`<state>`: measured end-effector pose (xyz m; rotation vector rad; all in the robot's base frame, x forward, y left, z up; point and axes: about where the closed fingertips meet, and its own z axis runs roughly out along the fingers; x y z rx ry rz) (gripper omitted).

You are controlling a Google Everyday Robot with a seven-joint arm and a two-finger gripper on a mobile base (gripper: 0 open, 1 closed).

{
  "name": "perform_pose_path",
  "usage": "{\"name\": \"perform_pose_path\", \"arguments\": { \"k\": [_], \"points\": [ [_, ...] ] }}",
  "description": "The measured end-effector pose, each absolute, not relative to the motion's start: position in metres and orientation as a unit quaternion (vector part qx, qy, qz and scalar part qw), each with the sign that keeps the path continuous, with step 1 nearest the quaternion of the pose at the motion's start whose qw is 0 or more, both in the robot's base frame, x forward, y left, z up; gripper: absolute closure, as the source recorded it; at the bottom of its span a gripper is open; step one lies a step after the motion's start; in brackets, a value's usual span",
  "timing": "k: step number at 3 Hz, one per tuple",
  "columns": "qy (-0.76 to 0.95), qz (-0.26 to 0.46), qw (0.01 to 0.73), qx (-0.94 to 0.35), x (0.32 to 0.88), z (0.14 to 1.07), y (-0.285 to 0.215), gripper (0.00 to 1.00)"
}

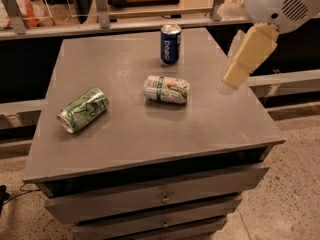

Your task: Move green can near pepsi can

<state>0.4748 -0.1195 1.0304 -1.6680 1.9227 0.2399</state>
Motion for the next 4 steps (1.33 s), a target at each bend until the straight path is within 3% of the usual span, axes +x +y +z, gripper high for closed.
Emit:
{"name": "perform_pose_path", "arguments": {
  "k": [2,4],
  "points": [
    [0.612,0.014,0.318,-0.724,0.484,1.087,-0.105,0.0],
    [0.467,-0.011,0.319,-0.824,0.488,1.083,-0.008,0.0]
  ]
}}
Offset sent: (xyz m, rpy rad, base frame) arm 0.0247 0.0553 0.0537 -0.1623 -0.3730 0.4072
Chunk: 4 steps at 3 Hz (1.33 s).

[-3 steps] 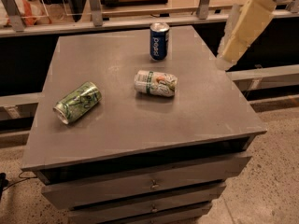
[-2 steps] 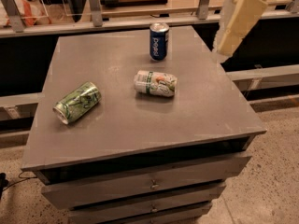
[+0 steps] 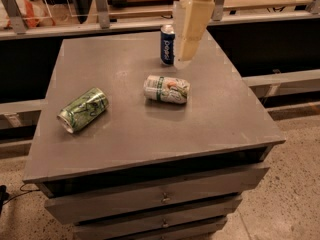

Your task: Move green can near pepsi can

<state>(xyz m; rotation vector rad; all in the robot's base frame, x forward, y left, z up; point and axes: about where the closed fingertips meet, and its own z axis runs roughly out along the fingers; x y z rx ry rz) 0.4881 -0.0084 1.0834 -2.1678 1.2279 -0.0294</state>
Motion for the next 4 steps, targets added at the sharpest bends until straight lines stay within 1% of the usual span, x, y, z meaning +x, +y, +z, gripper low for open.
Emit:
{"name": "perform_pose_path", "arguments": {
  "k": [1,2,4],
  "points": [
    [0.461,-0.018,0.32,-0.828,0.488,1.089,-0.012,0.0],
    [0.401,-0.044,0.294,-0.867,0.477,1.101,0.013,0.0],
    [0.233,-0.078,0.244,-0.938,0.474,1.106,0.119,0.0]
  ]
}}
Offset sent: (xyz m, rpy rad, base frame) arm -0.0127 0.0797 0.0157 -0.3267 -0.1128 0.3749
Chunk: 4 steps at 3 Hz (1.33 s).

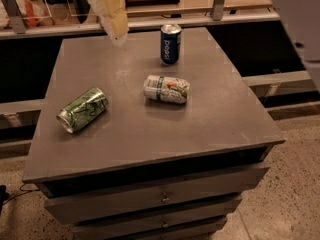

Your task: Move green can near pepsi can

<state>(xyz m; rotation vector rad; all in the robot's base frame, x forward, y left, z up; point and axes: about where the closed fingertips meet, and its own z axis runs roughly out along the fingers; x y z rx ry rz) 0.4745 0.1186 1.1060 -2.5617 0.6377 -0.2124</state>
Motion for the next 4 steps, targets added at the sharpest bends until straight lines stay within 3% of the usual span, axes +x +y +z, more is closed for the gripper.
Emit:
{"name": "perform_pose_path", "arguments": {
  "k": [1,4],
  "points": [
    [0.158,-0.074,0.213,-0.961,0.46,1.08,0.162,0.0],
    [0.15,-0.051,0.056,-0.986,0.485,0.945,0.186,0.0]
  ]
}}
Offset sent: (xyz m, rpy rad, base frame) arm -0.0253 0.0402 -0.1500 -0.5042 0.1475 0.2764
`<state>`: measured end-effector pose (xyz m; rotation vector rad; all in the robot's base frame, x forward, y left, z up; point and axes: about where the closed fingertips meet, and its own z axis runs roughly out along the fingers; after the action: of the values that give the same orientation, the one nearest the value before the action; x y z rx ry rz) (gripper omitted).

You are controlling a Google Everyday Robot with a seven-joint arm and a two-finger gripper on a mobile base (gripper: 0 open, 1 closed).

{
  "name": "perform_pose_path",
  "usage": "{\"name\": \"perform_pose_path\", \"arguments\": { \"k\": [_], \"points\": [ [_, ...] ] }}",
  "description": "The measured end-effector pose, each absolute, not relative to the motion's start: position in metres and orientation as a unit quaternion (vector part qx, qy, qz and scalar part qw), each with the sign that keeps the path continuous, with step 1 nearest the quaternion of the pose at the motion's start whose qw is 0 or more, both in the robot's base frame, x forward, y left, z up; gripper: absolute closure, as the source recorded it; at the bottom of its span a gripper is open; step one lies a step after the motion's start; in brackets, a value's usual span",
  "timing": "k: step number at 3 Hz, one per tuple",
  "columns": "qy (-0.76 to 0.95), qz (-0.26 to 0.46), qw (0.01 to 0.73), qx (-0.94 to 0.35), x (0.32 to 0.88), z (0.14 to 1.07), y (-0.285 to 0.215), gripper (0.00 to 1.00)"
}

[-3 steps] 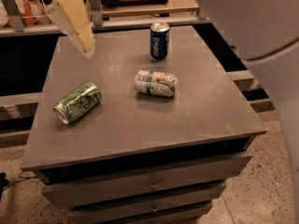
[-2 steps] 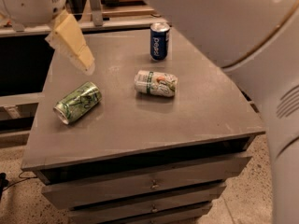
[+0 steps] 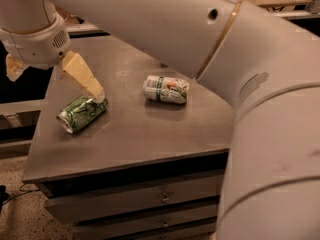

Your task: Move green can near pepsi can

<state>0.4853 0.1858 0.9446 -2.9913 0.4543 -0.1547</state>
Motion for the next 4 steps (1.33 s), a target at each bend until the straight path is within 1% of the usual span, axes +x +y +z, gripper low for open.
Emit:
{"name": "perform_pose_path", "arguments": {
  "k": [1,2,3,4],
  "points": [
    [0.156,-0.047,0.018,-0.987,0.494,0.912,0.187,0.0],
    [0.166,-0.036,-0.02,-0.985,0.495,0.882,0.175,0.0],
    [0.212,-0.008,-0.044,-0.976,0.503,0.854,0.163,0.0],
    [0.266,0.034,0.002,-0.963,0.503,0.855,0.15,0.0]
  ]
}}
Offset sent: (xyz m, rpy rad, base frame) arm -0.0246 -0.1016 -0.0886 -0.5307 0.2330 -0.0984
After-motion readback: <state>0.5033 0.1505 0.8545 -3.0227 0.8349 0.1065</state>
